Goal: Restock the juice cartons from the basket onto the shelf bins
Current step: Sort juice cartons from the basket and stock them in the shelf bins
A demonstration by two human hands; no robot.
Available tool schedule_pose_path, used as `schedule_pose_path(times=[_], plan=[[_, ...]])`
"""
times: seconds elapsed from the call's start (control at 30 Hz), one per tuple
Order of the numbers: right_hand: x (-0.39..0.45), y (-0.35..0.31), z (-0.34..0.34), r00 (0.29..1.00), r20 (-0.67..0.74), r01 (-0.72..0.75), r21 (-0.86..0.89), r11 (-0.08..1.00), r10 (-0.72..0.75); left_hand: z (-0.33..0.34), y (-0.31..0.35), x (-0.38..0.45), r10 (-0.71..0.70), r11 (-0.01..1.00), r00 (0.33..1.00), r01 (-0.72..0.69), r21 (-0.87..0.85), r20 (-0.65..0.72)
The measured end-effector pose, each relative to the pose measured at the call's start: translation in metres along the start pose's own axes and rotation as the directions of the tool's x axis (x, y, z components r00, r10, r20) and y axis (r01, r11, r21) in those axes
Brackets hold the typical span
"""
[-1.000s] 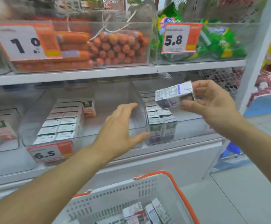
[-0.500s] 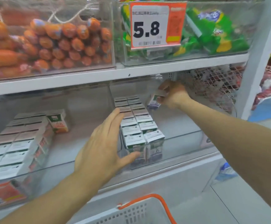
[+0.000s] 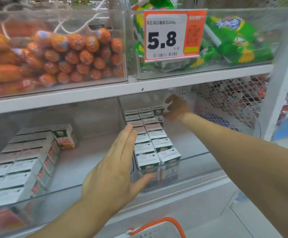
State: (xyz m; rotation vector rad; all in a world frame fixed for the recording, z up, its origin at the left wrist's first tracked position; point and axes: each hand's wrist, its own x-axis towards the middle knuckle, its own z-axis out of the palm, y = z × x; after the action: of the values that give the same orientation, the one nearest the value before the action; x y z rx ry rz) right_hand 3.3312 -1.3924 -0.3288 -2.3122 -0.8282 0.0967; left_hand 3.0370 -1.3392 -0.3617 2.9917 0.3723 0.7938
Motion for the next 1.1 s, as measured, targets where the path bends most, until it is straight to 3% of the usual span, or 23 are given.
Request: schedule_pose_path(times=[0.17,0.33,0.47,0.6,0.67,0.73,0.83,0.93,1.1], plan=[[-0.076,-0.011,-0.034,0.977,-0.131,0.179,0.058,0.982,-0.17,-0.003,0.002,-0.001,-0.011,1.0,1.0,0.011,-0.011,0.013],[-0.191,-0.026,-0.051,0.934,-0.137,0.347,0.129,0.929,-0.329,-0.001,0.005,0.0,-0.017,0.99,1.0,0.018,0.139,-0.011],[-0.249,-0.022,-0.039,0.884,0.008,0.468,-0.002,0.884,-0.468,-0.009,0.009,-0.004,-0.006,0.997,0.998,0.011,0.072,-0.065],[-0.275,-0.008,0.0,0.887,0.153,0.438,0.012,0.899,-0.435,-0.017,0.02,-0.051,0.058,0.979,0.938,-0.121,-0.167,-0.341],[-0.285,0.002,0.031,0.876,0.244,0.425,0.015,0.905,-0.415,-0.011,0.023,-0.09,0.012,0.962,0.942,-0.103,-0.255,-0.335],[-0.297,0.011,0.069,0.853,0.349,0.413,0.006,0.911,-0.389,0.007,0.015,-0.137,-0.094,0.924,0.976,0.013,-0.383,-0.195],[-0.321,0.03,0.131,0.838,0.448,0.338,0.023,0.941,-0.312,0.045,-0.008,-0.208,-0.201,0.867,0.96,0.267,-0.421,0.194],[-0.346,0.048,0.186,0.804,0.57,0.206,-0.005,0.979,-0.166,0.082,-0.03,-0.269,-0.263,0.82,0.795,0.482,-0.308,0.546],[-0.373,0.079,0.246,0.805,0.592,0.128,-0.117,0.985,-0.035,0.119,-0.056,-0.338,-0.419,0.687,0.559,0.711,-0.153,0.715]])
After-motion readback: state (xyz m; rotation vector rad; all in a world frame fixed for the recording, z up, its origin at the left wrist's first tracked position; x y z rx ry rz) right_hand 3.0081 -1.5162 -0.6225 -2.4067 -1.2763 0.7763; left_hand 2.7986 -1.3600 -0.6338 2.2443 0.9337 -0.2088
